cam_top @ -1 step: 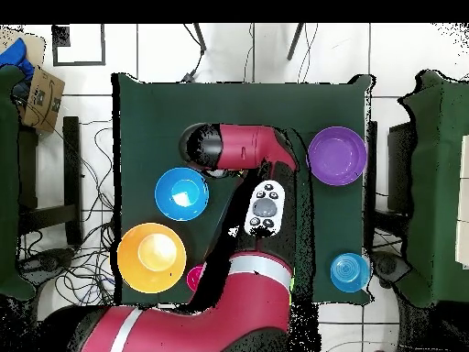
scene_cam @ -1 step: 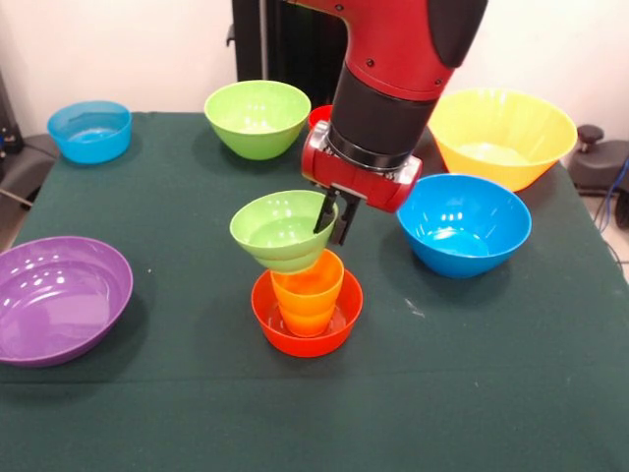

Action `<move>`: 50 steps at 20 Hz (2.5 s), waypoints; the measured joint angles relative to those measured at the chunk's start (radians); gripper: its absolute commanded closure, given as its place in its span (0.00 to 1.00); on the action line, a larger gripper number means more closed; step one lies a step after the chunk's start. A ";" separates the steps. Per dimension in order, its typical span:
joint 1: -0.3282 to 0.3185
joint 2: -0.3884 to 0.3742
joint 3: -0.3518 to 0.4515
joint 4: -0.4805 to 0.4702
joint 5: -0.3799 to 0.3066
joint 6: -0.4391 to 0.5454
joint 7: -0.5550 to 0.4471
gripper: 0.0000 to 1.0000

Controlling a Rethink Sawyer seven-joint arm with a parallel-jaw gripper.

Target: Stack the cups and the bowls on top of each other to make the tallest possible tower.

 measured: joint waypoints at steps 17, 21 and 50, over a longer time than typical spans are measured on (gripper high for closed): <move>-0.002 -0.016 0.030 0.006 0.000 0.000 0.000 1.00; -0.001 -0.016 0.031 0.006 0.000 0.000 0.000 1.00; 0.013 -0.009 0.037 -0.037 0.000 0.058 0.000 1.00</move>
